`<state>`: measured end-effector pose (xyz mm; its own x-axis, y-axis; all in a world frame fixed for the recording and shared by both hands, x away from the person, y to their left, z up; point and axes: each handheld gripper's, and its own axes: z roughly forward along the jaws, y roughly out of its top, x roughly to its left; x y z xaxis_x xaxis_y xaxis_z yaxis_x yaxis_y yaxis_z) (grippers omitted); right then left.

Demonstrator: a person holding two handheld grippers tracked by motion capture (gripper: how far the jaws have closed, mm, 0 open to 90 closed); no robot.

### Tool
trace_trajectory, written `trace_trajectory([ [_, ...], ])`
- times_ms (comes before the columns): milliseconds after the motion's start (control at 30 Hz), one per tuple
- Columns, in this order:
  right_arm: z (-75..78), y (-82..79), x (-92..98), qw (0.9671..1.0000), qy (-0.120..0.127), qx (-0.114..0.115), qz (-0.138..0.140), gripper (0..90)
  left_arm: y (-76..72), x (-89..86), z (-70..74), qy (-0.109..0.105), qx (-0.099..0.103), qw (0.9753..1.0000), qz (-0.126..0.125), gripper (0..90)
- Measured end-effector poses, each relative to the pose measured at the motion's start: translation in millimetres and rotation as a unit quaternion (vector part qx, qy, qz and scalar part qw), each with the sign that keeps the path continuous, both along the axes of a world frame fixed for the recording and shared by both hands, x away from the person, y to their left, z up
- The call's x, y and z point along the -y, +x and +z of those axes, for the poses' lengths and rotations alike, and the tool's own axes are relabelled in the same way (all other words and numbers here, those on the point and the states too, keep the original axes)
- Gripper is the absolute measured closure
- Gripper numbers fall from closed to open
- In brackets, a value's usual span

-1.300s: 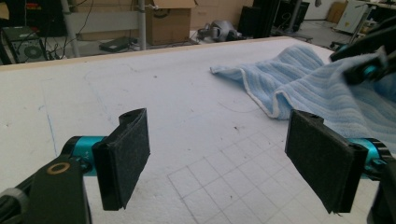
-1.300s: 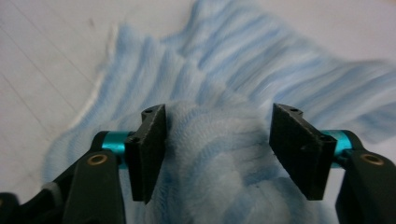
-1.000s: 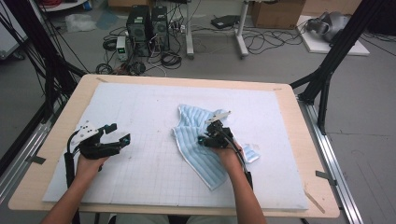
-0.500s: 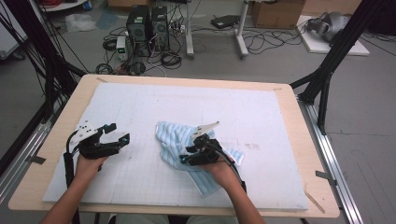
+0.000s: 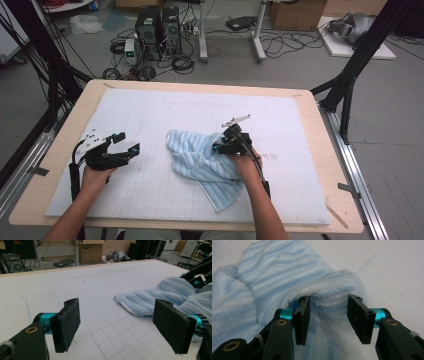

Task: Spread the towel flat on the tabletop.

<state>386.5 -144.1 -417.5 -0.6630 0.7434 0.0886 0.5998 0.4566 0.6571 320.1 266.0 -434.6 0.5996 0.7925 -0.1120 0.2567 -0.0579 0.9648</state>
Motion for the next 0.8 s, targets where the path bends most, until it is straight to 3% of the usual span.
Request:
trace_trajectory([
  [200, -15.4, 8.9, -19.6, 0.9996, -0.026, -0.006, -0.004, 46.3, -0.1, 1.0, -0.1, 0.003, -0.001, 1.0000, -0.003, 22.5],
  [300, -18.1, 11.3, -25.2, 0.9995, -0.027, 0.008, -0.014, 46.9, 0.0, 1.2, -0.3, 0.004, -0.001, 1.0000, -0.003, 22.5],
  [333, -18.5, 11.3, -26.5, 0.9994, -0.030, 0.011, -0.014, 49.6, 0.1, 1.2, -0.4, 0.004, -0.001, 1.0000, -0.003, 22.5],
  [367, -18.4, 10.6, -28.0, 0.9995, -0.025, 0.017, 0.011, 70.8, 0.4, 1.1, -0.5, 0.004, -0.001, 1.0000, -0.003, 22.6],
  [400, -18.4, 10.6, -28.0, 0.9995, -0.025, 0.017, 0.011, 70.8, 0.5, 1.2, -0.7, 0.003, -0.002, 1.0000, -0.003, 22.6],
  [467, -17.7, 11.2, -27.4, 0.9989, -0.022, 0.016, 0.037, 80.3, 0.6, 1.4, -0.8, 0.004, -0.003, 1.0000, -0.003, 22.6],
  [500, -16.9, 11.3, -26.8, 0.9986, -0.026, 0.018, 0.042, 81.2, 0.5, 1.3, -0.7, 0.005, -0.003, 1.0000, -0.004, 22.6],
  [533, -12.4, 11.8, -22.5, 0.9976, -0.046, 0.031, 0.041, 81.5, 0.3, 1.2, -0.5, 0.004, -0.002, 1.0000, -0.003, 22.6],
  [600, -10.4, 11.9, -19.5, 0.9971, -0.055, 0.038, 0.037, 81.5, 0.4, 0.9, -0.5, 0.003, -0.003, 1.0000, -0.002, 22.6],
  [633, -5.0, 13.2, -11.8, 0.9949, -0.087, 0.046, 0.023, 81.4, 0.5, 1.1, -0.7, 0.002, -0.003, 1.0000, 0.000, 22.6],
  [800, 9.3, 18.6, 7.8, 0.9923, -0.107, 0.062, -0.005, 81.3, 1.4, 4.9, -0.5, 0.003, -0.004, 1.0000, 0.000, 22.8],
])
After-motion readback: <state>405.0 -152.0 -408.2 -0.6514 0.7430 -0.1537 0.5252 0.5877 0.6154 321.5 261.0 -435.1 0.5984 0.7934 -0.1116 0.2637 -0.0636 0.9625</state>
